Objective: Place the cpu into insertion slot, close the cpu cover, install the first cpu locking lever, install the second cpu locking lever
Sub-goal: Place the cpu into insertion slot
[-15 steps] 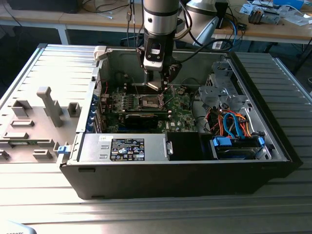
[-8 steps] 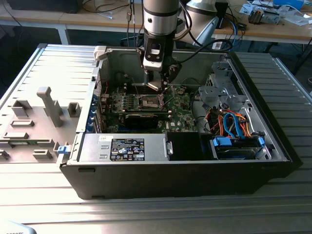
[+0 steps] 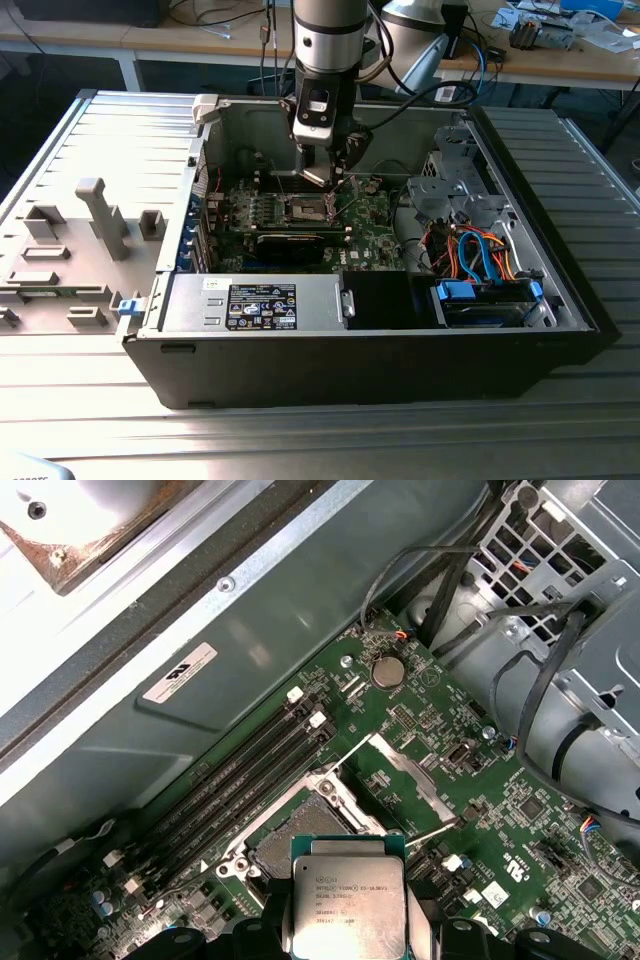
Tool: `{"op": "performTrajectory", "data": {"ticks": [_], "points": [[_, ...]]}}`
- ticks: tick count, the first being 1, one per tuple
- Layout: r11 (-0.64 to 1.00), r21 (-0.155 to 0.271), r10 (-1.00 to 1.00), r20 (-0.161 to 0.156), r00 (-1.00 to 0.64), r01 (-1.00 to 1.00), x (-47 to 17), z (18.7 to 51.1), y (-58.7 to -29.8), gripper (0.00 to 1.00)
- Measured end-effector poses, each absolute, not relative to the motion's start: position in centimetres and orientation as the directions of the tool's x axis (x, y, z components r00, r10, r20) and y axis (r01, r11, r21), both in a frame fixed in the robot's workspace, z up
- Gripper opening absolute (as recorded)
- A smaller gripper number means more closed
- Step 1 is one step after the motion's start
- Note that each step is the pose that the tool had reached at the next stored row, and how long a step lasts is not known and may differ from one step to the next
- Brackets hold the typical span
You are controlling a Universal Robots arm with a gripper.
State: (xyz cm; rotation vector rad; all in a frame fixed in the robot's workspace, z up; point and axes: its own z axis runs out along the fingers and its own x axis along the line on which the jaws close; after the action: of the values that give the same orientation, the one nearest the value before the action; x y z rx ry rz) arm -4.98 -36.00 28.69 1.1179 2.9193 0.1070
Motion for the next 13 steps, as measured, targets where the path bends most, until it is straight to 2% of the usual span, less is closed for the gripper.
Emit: {"op": "performTrajectory", "data": {"ticks": [13], "points": [[0.734, 0.068, 0.677, 0.011, -0.736, 0.676, -4.98, 28.57, -36.0, 0.54]]}}
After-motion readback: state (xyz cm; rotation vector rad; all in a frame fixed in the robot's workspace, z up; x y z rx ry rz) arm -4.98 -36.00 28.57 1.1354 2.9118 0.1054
